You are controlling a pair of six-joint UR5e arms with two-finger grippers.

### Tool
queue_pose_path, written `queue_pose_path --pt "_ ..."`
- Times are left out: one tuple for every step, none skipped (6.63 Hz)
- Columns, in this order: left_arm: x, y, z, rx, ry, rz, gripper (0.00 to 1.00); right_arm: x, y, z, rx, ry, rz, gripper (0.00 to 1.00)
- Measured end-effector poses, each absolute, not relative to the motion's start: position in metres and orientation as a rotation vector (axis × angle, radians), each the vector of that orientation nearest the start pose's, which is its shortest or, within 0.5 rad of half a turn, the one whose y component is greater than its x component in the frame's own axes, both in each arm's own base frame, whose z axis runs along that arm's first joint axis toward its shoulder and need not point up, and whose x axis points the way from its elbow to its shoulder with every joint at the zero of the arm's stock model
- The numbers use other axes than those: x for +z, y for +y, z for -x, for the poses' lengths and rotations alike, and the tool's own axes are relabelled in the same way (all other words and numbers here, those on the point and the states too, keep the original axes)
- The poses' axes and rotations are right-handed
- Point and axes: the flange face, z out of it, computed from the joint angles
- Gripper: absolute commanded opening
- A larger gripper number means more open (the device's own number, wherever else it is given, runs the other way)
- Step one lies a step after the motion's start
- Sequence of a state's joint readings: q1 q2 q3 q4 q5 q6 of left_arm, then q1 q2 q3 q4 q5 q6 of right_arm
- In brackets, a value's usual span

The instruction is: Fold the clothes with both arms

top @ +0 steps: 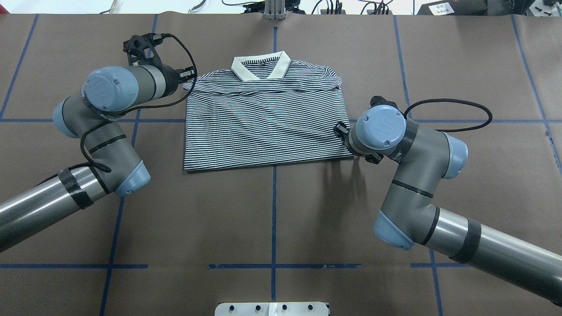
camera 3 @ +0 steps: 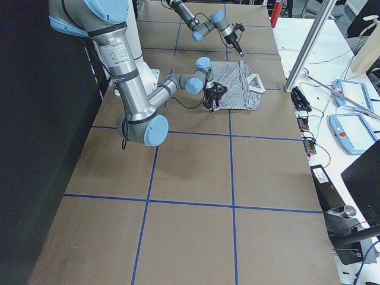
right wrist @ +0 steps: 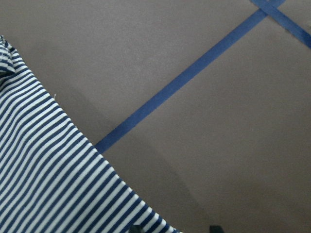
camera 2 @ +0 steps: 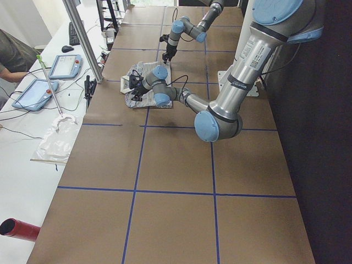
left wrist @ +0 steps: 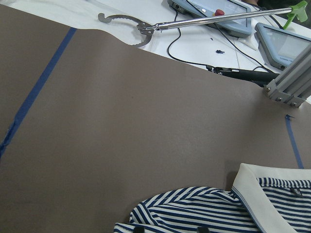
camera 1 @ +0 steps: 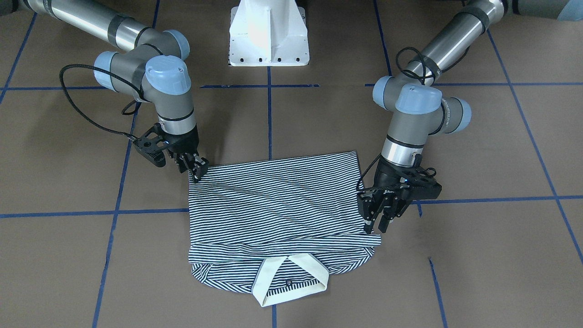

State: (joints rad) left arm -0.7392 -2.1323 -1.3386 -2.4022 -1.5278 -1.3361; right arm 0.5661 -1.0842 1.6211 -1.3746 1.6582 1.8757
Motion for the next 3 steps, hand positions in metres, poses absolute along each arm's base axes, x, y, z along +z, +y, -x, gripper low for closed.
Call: queue_pose_path --pt "0.3431 -0.5923 -0.4454 -0.471 1.020 -0.583 0.47 0.3453 -0.4677 0.5039 0.797 -0.758 -0.012 0.00" --pt "0.3425 -0.5922 -0.4452 -0.471 1.021 -0.584 0.47 0.3444 -0.4673 0.5035 0.796 -0.760 -0.012 0.00" --pt "0.3418 -0.5920 -0.4450 -0.471 1.022 -0.585 0.47 0.3417 -0.4663 0.5026 0.794 -0.766 -0.009 0.00"
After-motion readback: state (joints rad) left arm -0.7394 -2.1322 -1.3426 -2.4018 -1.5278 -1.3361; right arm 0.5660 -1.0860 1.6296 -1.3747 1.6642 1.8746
